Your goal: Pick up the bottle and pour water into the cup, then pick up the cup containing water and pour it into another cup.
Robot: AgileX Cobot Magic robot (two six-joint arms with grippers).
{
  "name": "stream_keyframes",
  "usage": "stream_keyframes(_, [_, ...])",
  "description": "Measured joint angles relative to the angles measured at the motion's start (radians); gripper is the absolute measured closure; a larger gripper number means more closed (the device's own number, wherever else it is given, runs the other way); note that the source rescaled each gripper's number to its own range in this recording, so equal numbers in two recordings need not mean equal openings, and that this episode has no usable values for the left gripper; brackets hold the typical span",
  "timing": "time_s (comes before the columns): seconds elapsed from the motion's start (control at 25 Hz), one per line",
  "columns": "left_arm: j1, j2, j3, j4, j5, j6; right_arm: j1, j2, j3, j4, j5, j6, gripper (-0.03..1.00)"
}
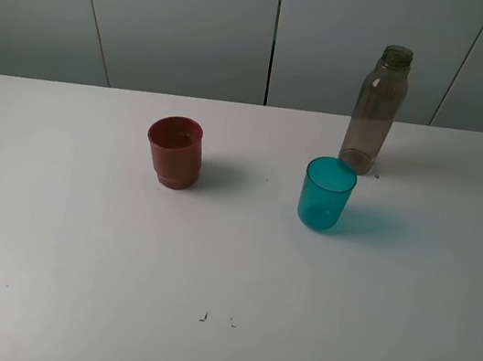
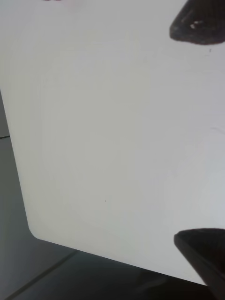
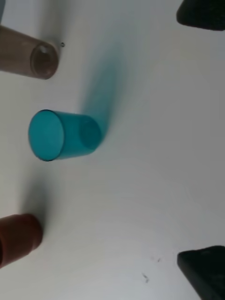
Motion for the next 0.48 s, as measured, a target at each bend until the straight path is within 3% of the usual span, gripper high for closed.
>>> stream_keyframes(0.12, [0.0,0.0,0.0,0.0,0.0,0.0,0.0,-0.082,0.0,-0.02,0.073,0.0,-0.03])
stream_keyframes(0.48, [0.0,0.0,0.0,0.0,0.0,0.0,0.0,-0.258,0.0,-0.026,0.085,-0.004,-0.03])
